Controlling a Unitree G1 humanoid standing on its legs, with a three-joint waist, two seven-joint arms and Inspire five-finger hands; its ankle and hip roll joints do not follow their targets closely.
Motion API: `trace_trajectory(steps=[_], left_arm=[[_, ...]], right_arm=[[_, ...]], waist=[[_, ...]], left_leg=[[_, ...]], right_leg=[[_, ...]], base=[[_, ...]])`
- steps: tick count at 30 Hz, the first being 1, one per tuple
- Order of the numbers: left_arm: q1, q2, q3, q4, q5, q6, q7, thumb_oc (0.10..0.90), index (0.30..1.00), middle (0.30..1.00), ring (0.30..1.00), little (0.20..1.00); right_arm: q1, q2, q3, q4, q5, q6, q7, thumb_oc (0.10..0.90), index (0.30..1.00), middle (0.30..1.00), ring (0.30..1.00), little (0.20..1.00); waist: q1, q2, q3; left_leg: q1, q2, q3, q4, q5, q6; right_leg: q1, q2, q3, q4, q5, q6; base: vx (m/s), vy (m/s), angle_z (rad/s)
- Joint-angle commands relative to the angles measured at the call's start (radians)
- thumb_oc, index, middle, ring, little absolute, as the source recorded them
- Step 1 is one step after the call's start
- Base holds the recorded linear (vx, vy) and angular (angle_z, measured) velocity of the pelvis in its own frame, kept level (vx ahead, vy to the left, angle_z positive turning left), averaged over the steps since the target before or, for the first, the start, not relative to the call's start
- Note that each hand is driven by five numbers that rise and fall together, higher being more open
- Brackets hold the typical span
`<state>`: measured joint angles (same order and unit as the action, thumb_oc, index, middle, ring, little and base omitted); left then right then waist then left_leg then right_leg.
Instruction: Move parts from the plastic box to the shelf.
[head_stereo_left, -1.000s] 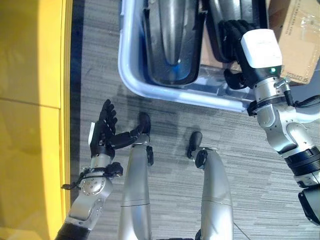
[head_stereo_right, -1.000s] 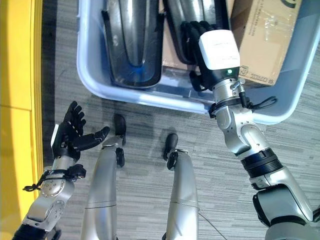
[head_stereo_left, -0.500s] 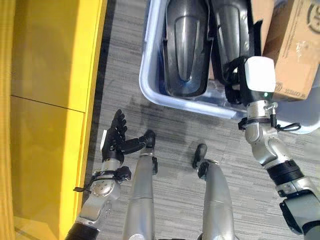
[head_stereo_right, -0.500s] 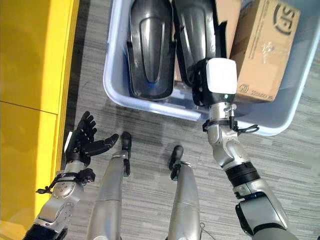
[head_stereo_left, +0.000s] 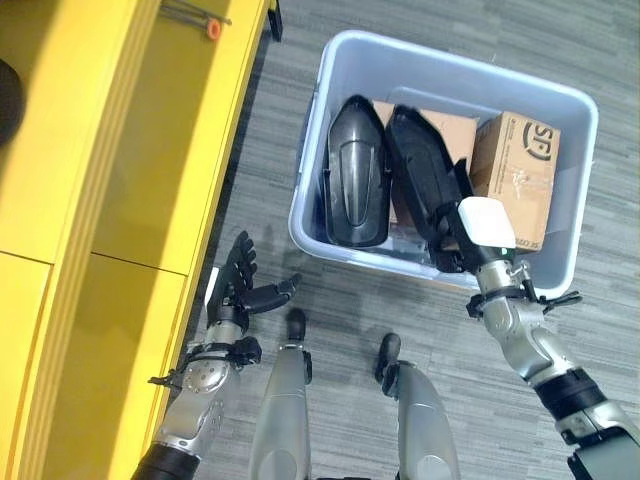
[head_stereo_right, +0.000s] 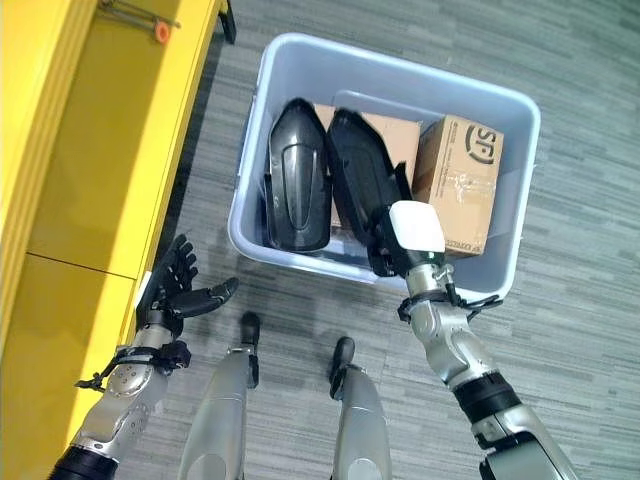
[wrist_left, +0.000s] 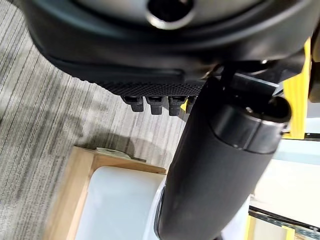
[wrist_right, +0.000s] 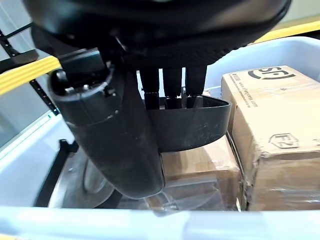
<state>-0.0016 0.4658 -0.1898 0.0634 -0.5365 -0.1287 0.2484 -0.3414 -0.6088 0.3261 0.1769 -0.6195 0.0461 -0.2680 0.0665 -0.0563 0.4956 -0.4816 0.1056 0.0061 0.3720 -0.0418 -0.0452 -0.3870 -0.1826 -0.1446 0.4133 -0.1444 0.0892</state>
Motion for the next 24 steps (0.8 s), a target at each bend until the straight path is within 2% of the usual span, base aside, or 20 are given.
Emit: trace_trajectory(steps=[1,7,8,12,24], left_arm=[[0.033,0.023,0.035,-0.094,0.019,-0.061,-0.04,0.9,1.0,1.0,1.0,1.0],[0.084,0.015,0.067,-0.085,0.03,-0.048,-0.086,0.9,1.0,1.0,1.0,1.0],[0.086,0.015,0.065,-0.085,0.03,-0.048,-0.087,0.9,1.0,1.0,1.0,1.0],[0.125,0.001,0.092,-0.078,0.05,-0.035,-0.118,0.9,1.0,1.0,1.0,1.0],[0.181,-0.043,0.113,-0.049,0.092,-0.006,-0.15,0.9,1.0,1.0,1.0,1.0]], right_arm=[[-0.032,-0.095,-0.089,-0.112,0.013,-0.071,-0.029,0.4,0.3,0.3,0.3,0.3],[0.037,-0.124,-0.163,-0.205,0.019,-0.11,0.0,0.4,0.3,0.3,0.3,0.3],[0.043,-0.124,-0.166,-0.209,0.019,-0.109,0.002,0.4,0.3,0.3,0.3,0.3],[0.102,-0.139,-0.231,-0.276,0.011,-0.137,0.024,0.4,0.3,0.3,0.3,0.3],[0.25,-0.14,-0.374,-0.39,0.009,-0.173,0.034,0.4,0.3,0.3,0.3,0.3]], waist=[[-0.011,0.008,-0.115],[-0.026,0.003,-0.201],[-0.024,0.003,-0.2],[-0.04,0.007,-0.285],[-0.076,-0.005,-0.403]], left_leg=[[0.042,0.077,-0.016,-0.139,0.087,-0.047],[0.166,0.083,0.018,-0.245,0.112,-0.057],[0.173,0.082,0.018,-0.251,0.114,-0.057],[0.256,0.079,0.051,-0.307,0.114,-0.061],[0.397,0.096,0.126,-0.428,0.131,-0.067]], right_leg=[[0.118,-0.038,0.012,-0.115,0.036,0.07],[0.228,-0.047,0.011,-0.24,0.093,0.092],[0.236,-0.048,0.009,-0.247,0.096,0.092],[0.309,-0.064,0.007,-0.316,0.137,0.111],[0.386,-0.066,0.027,-0.393,0.184,0.142]], base=[[0.12,-0.015,-0.11],[0.12,-0.016,-0.1],[0.12,-0.005,-0.04],[0.12,0.01,0.0],[0.07,0.006,-0.09]])
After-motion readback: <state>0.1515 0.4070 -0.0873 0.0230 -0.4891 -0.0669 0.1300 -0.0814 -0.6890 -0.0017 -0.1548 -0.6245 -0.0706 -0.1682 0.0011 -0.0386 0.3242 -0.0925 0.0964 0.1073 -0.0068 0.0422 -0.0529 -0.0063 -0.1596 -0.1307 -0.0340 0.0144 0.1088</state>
